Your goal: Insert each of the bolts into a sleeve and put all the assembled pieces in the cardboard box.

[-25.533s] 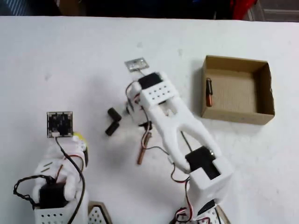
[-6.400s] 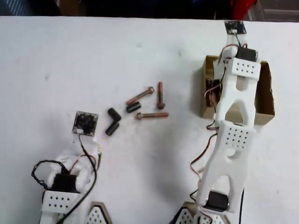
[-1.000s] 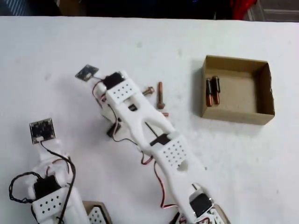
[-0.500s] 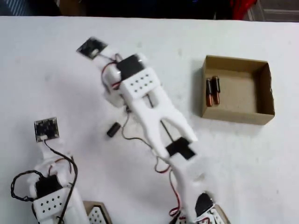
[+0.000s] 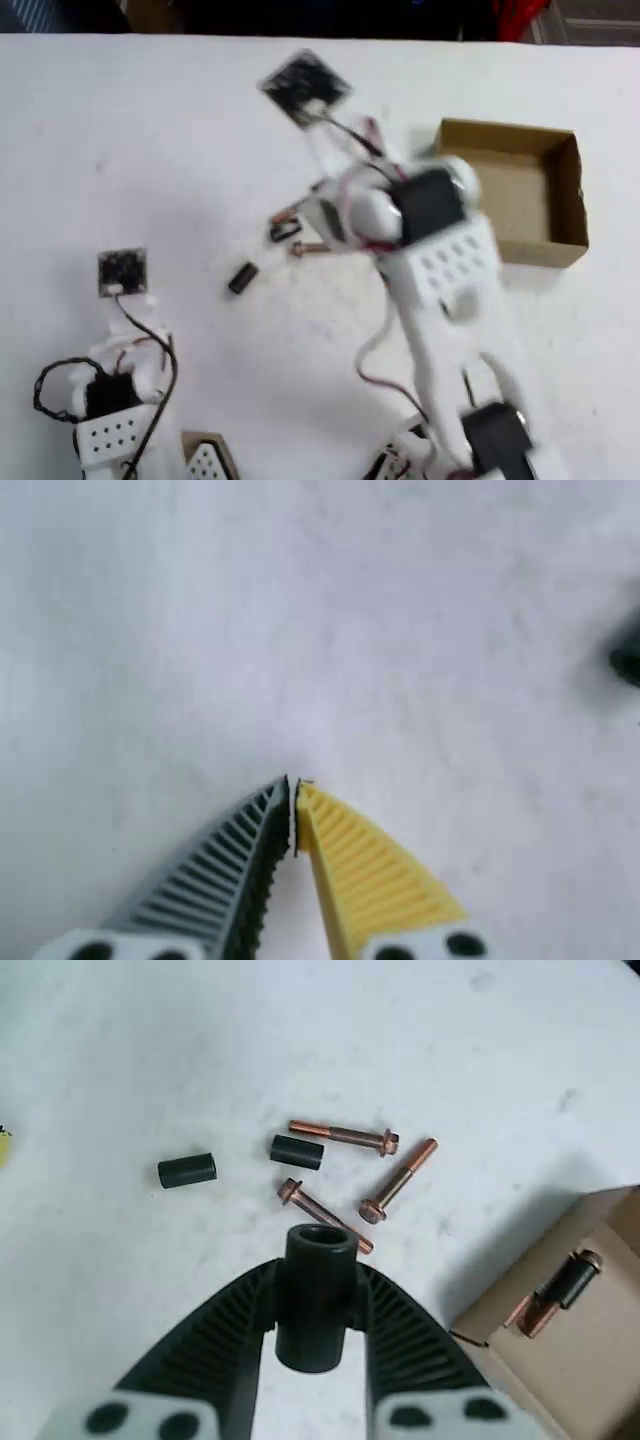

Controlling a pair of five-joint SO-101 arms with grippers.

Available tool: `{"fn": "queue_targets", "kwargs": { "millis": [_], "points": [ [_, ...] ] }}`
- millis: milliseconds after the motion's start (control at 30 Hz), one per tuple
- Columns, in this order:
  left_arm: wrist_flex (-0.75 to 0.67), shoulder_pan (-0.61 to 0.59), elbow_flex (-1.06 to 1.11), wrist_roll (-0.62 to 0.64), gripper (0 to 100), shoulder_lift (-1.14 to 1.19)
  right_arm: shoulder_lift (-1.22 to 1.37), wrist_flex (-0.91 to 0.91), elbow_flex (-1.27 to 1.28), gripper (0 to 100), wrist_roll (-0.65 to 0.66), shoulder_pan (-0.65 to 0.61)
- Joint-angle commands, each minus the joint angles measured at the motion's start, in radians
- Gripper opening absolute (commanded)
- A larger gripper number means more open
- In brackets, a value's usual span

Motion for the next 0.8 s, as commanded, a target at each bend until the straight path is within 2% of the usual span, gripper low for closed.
{"fn": "queue_targets", "kwargs": {
  "millis": [0, 133, 333, 767],
  "points": [
    [-0.018, 0.039, -0.029, -0.009, 5, -0.01, -0.191, -0.004, 0.117, 1.7, 0.009, 0.071],
    [-0.017, 0.039, -0.029, -0.008, 5, -0.01, -0.346, -0.085, 0.298, 1.7, 0.011, 0.14],
    [-0.014, 0.041, -0.072, -0.005, 5, -0.01, -0.522, -0.186, 0.542, 1.7, 0.011, 0.179],
    [-0.009, 0.051, -0.215, -0.011, 5, -0.007, -0.737, -0.461, 1.008, 1.7, 0.012, 0.303]
  ]
}}
